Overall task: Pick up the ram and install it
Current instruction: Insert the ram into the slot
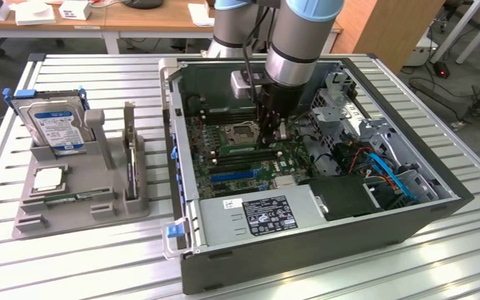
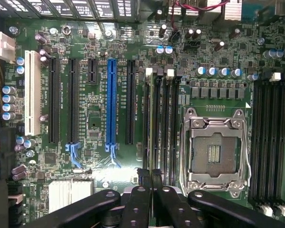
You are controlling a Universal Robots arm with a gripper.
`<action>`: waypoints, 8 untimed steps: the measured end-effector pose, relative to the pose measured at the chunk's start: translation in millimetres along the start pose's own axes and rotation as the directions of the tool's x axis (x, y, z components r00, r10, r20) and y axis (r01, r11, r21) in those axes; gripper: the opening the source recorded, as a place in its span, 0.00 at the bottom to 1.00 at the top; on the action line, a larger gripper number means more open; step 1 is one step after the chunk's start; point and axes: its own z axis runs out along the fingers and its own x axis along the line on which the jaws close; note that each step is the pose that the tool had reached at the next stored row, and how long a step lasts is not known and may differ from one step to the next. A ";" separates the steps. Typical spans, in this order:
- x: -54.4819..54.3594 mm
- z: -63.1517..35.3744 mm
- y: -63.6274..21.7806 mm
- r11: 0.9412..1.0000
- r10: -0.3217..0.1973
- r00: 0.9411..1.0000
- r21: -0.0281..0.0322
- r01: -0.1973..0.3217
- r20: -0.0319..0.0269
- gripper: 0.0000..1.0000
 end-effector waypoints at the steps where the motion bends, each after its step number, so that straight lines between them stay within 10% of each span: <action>1: 0.0 0.7 0.0 1.000 0.000 1.000 0.000 0.000 0.000 0.11; 8: 0.1 2.5 0.0 1.000 0.000 1.000 0.000 0.000 0.000 0.11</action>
